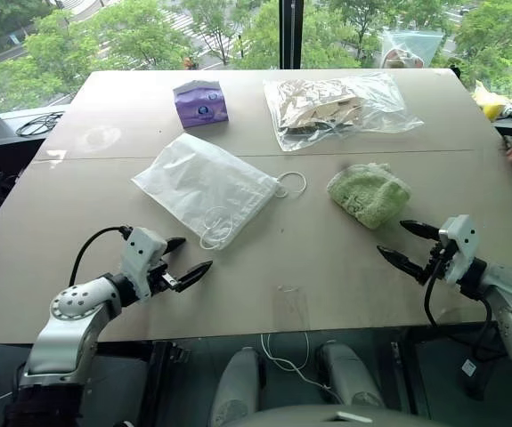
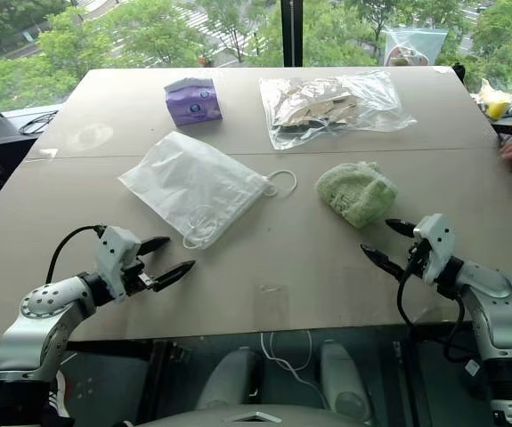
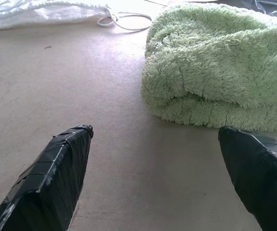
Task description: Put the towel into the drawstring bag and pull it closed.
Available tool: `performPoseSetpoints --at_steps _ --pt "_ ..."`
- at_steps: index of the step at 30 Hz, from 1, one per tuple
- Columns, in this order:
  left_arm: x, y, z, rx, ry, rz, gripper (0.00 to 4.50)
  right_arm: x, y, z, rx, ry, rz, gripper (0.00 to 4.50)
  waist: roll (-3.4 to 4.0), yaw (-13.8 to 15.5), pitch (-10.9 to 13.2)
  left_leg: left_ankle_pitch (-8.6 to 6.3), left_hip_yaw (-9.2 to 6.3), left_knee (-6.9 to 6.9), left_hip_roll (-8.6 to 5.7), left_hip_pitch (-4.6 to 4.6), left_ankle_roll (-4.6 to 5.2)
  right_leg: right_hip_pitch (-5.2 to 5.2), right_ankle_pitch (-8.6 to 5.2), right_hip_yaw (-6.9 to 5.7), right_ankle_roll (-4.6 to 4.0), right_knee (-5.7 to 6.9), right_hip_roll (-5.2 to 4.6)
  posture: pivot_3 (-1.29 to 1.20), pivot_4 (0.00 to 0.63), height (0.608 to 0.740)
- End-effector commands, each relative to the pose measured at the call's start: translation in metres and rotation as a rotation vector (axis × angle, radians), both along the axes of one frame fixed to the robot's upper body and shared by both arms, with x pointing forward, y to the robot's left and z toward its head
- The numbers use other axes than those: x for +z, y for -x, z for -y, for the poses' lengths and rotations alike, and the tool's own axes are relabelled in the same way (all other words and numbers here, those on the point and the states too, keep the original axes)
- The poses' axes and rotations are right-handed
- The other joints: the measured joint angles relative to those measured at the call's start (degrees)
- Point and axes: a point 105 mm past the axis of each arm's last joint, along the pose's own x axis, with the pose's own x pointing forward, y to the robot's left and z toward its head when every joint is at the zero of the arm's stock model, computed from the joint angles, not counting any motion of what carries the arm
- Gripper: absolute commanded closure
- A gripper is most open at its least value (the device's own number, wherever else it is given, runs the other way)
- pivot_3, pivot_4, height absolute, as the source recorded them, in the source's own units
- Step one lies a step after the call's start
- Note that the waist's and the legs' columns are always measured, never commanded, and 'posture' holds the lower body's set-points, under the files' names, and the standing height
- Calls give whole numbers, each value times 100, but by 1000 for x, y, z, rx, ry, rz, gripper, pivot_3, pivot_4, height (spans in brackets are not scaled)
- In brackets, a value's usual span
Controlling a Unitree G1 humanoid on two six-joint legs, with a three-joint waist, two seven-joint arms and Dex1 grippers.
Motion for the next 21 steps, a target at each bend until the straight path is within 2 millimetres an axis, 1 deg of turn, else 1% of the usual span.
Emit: performPoseSetpoints --at_steps 1,9,15,20,21 --pt "-8 6 -1 -12 9 -40 26 14 0 1 15 5 52 0 0 0 0 0 0 0 0 0 0 0 0 0 0 0 0 0 150 740" --pt "-5 8 3 -13 69 -50 26 15 -2 2 22 10 51 0 0 4 0 0 0 0 0 0 0 0 0 0 0 -1 0 0 150 740" --pt "-3 6 2 2 60 -25 26 15 -3 2 24 10 51 0 0 3 0 0 0 0 0 0 0 0 0 0 0 -1 0 0 150 740" --pt "1 10 8 -31 69 -12 26 16 -4 0 37 8 57 0 0 3 0 0 1 0 0 0 0 0 0 0 0 -1 0 0 150 740" --pt "10 12 16 -69 86 -3 26 19 1 -4 83 -6 67 0 0 7 0 0 0 -1 0 0 0 0 0 0 0 -1 0 0 150 740"
